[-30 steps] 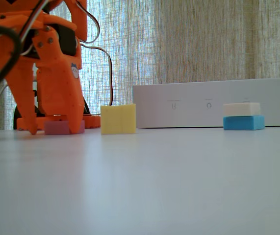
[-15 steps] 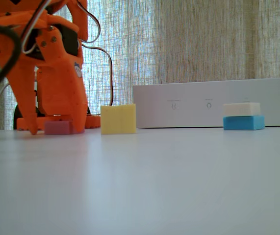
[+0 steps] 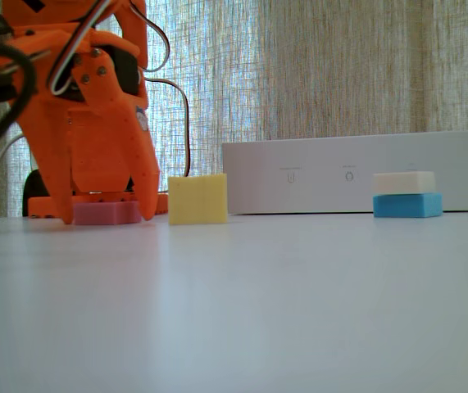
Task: Grasp the pink cuboid and put it in the bin.
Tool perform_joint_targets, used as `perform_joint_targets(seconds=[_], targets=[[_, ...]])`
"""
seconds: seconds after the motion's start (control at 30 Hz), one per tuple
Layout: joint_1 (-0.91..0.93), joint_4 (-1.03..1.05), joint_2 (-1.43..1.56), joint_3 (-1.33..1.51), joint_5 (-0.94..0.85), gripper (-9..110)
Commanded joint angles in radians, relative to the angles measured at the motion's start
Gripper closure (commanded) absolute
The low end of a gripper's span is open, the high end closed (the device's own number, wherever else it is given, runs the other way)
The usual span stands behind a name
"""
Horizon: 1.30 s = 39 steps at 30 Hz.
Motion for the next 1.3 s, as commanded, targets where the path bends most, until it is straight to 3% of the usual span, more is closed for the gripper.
perform_joint_targets(seconds=[0.0, 0.37, 0.47, 0.67, 0.87, 1.0, 1.27], targets=[[-0.003, -0.002, 0.003, 0.020, 0.012, 79], [0.012, -0.057, -0.002, 0.020, 0.014, 94], [0.018, -0.057, -0.005, 0.018, 0.015, 110], [0.014, -0.031, 0.012, 0.008, 0.018, 110], [-0.054, 0.268, 0.184, -0.149, 0.043, 110], [-0.124, 0.397, 0.270, -0.278, 0.170, 110], [-0.462, 0.393, 0.359, -0.514, 0.696, 110]])
